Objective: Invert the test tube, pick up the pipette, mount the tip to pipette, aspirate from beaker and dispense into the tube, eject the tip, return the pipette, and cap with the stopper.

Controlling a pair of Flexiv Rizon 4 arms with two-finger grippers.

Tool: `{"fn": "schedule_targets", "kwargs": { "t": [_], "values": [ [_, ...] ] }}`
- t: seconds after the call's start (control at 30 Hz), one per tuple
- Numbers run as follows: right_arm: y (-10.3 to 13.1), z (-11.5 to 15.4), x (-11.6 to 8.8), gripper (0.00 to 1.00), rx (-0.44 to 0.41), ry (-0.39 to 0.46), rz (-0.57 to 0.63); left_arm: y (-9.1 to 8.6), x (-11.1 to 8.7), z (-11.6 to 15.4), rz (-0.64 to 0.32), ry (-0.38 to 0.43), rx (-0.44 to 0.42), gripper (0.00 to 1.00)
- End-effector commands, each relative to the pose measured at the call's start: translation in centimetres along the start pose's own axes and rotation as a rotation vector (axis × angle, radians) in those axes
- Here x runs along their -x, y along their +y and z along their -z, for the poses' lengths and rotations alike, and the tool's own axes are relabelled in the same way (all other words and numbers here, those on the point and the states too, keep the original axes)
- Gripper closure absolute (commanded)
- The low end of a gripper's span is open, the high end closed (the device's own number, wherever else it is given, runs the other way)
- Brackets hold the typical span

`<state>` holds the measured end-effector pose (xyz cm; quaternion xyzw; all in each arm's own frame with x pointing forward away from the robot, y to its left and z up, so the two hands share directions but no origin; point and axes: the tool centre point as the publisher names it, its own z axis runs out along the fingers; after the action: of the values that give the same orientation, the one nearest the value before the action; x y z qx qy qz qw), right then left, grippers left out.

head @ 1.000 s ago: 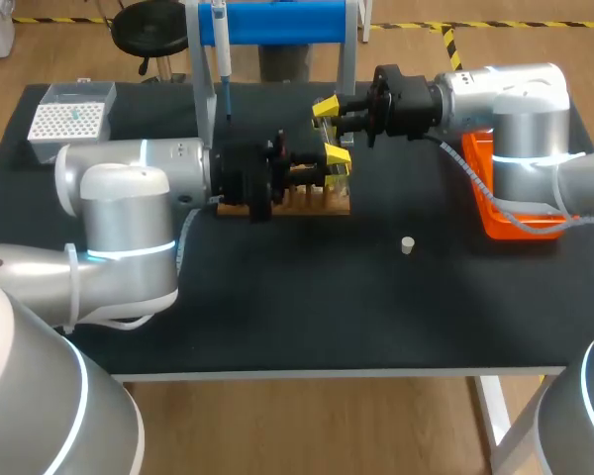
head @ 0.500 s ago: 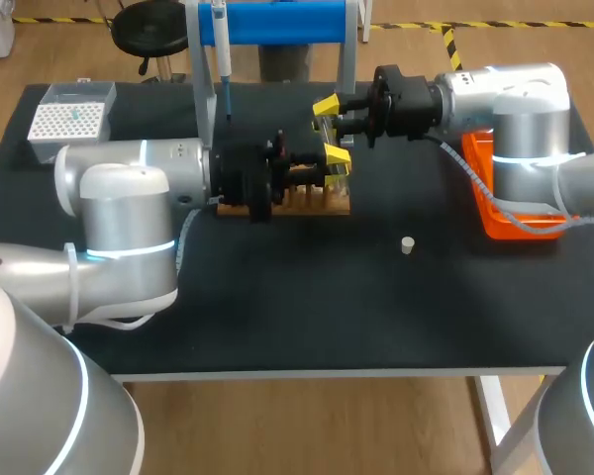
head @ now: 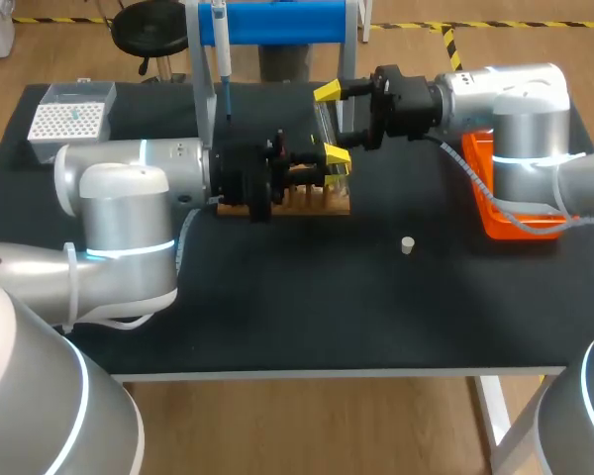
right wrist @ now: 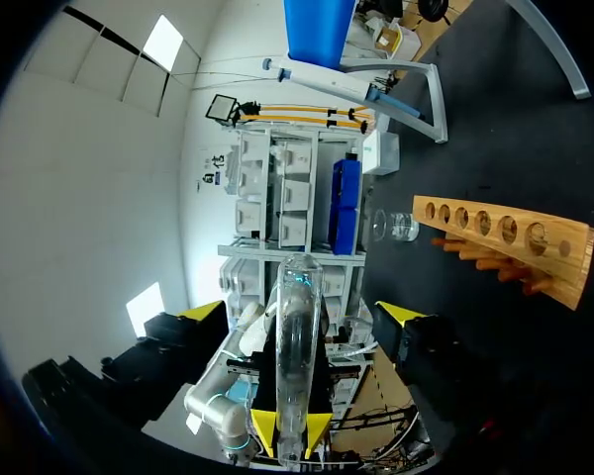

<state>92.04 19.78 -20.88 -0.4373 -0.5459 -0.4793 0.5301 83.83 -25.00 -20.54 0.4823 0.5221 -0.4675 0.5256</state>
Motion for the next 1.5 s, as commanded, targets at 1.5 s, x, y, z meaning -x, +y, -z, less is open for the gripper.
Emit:
{"fn": "schedule_targets", "kwargs": {
  "t": [1.5],
  "values": [
    [-3.1, 8.8, 2.5, 0.0, 0.126, -0.391, 0.996, 0.0, 0.0, -0.1, -0.001, 0.002, 0.002, 1.0]
  ]
}}
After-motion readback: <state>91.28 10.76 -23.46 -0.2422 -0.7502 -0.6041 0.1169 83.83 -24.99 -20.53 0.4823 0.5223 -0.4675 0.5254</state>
